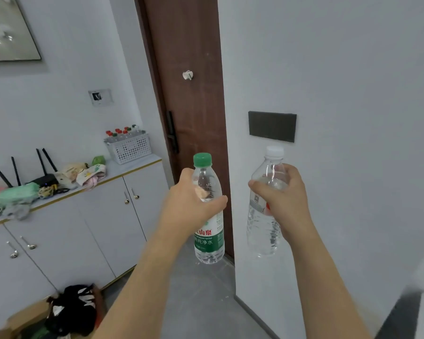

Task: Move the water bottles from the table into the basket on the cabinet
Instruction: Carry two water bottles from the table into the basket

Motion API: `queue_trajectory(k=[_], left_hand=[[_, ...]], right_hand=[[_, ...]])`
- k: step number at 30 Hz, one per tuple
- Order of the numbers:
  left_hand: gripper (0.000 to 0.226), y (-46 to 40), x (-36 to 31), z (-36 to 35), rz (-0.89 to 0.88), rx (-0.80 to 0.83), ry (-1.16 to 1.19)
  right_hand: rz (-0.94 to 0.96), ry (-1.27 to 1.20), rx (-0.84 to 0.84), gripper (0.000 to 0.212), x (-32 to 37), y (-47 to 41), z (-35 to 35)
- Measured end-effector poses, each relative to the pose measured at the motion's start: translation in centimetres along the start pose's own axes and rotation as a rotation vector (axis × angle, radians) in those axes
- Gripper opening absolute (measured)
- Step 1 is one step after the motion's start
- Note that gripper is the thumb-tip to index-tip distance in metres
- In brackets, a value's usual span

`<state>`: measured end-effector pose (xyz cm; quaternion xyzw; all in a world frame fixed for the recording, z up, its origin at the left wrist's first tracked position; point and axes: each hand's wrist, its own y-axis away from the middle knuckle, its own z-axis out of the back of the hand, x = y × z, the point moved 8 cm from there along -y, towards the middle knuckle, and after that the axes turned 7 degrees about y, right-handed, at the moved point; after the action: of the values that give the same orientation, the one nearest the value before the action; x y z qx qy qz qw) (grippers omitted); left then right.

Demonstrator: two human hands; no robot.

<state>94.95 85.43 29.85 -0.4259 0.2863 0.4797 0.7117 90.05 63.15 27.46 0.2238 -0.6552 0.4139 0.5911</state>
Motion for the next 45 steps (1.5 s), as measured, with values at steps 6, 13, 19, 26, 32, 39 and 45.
queue_trajectory(k=[6, 13, 19, 26, 32, 39, 45], left_hand=[[0.060, -5.8, 4.4, 2.0, -0.010, -0.005, -0.021], [0.057, -14.0, 11.0, 6.6, -0.024, 0.006, 0.023], [0.051, -21.5, 15.7, 13.4, -0.025, -0.033, 0.022], [0.058, -27.5, 20.4, 19.4, -0.035, -0.068, 0.029], [0.084, -32.4, 24.7, 21.1, -0.013, -0.092, -0.018], [0.078, -40.7, 29.5, 21.0, 0.040, -0.123, -0.076], [0.082, -50.1, 31.6, 20.2, 0.010, -0.164, -0.103]], right_hand=[[-0.005, 0.029, 0.004, 0.062, -1.5, -3.9, -6.5], [0.017, 0.053, 0.008, 0.067, -2.3, -8.5, -17.3], [0.040, 0.052, 0.027, 0.064, -1.0, -12.6, -27.7], [0.047, 0.048, 0.060, 0.055, -1.2, -15.9, -37.4], [0.043, 0.041, 0.105, 0.059, -2.5, -19.5, -43.7], [0.036, 0.006, 0.142, 0.059, -5.2, -26.8, -49.8], [0.032, -0.062, 0.166, 0.058, -7.0, -36.0, -54.7]])
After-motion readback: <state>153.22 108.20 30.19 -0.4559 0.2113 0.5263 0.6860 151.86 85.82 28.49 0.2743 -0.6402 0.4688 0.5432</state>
